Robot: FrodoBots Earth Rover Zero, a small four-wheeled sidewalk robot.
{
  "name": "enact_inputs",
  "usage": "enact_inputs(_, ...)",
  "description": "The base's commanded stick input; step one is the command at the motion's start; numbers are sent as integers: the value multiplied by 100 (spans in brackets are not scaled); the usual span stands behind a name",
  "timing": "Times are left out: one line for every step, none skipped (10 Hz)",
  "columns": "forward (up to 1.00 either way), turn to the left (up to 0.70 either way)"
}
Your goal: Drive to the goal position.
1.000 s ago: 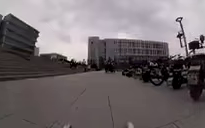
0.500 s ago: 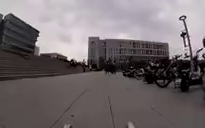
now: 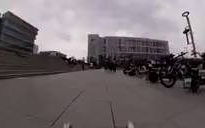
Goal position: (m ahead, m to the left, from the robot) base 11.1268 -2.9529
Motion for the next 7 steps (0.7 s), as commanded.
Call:
enact_inputs(70,0)
enact_inputs(70,0)
enact_inputs(70,0)
enact_inputs(70,0)
enact_inputs(70,0)
enact_inputs(70,0)
enact_inputs(70,0)
